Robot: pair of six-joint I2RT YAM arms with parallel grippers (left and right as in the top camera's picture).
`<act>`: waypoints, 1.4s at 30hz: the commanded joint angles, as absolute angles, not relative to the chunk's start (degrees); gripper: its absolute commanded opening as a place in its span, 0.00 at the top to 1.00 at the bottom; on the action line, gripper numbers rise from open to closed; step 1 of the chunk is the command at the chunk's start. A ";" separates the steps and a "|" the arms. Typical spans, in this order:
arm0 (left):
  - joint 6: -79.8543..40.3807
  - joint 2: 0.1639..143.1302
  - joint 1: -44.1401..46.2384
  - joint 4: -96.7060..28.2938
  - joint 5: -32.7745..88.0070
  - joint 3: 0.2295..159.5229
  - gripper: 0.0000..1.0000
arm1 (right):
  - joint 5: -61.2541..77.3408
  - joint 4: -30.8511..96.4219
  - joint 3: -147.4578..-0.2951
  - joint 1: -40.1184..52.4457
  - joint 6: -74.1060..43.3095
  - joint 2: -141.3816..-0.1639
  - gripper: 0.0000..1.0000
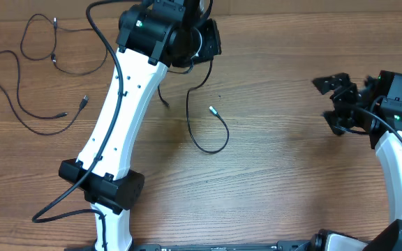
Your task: Untangle cables
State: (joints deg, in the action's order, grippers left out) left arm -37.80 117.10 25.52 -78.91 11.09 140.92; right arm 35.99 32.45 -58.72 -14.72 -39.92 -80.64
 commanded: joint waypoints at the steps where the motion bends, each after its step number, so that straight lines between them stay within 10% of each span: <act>1: -53.41 115.18 25.54 -81.14 9.98 141.47 0.96 | 60.47 29.78 -59.33 -10.00 -15.66 -80.29 0.00; 11: -63.33 115.22 27.05 -83.09 12.69 141.47 0.96 | 53.58 20.01 -59.33 8.71 -10.61 -80.38 0.01; 17: -63.18 115.52 27.31 -86.76 12.97 141.47 0.96 | 54.52 8.82 -59.33 12.29 -15.73 -80.38 0.36; 26: -61.32 115.79 29.32 -86.89 14.44 141.47 0.96 | 54.52 7.68 -59.33 15.33 -16.32 -80.38 0.38; 42: -61.19 115.98 30.04 -88.09 13.93 141.47 0.96 | 54.50 5.58 -59.33 15.38 -16.51 -80.38 0.96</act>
